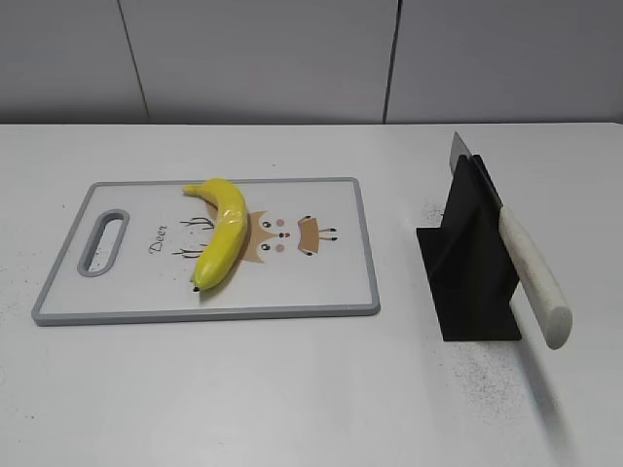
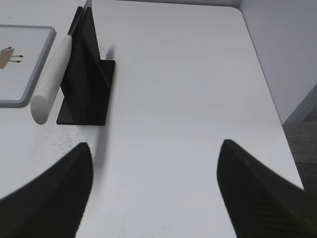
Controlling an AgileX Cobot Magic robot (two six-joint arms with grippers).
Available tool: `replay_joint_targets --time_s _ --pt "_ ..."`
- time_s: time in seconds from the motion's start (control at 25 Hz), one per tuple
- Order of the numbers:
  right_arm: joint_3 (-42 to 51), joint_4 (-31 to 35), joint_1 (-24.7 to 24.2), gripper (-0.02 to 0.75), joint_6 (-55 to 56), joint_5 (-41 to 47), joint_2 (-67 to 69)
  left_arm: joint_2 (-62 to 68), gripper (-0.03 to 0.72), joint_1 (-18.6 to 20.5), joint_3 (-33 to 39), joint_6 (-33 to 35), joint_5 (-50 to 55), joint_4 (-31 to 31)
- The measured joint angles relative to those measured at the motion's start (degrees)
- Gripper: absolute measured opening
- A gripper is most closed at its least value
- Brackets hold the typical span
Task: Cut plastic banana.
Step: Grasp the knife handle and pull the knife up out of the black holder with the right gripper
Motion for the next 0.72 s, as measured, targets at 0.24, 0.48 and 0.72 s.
replay_joint_targets --time_s 0.24,0.48,0.72 --pt "-3.2 0.0 0.0 0.591 0.0 0.1 3.9 0.0 0.587 0.0 0.0 0.0 0.0 0.0" --pt "-8.5 0.0 0.0 0.591 0.0 0.1 14.0 0.0 0.586 0.0 0.0 0.0 0.0 0.0" --pt "-12.2 0.0 0.0 0.591 0.0 0.1 23.2 0.0 0.581 0.0 0.0 0.0 0.0 0.0"
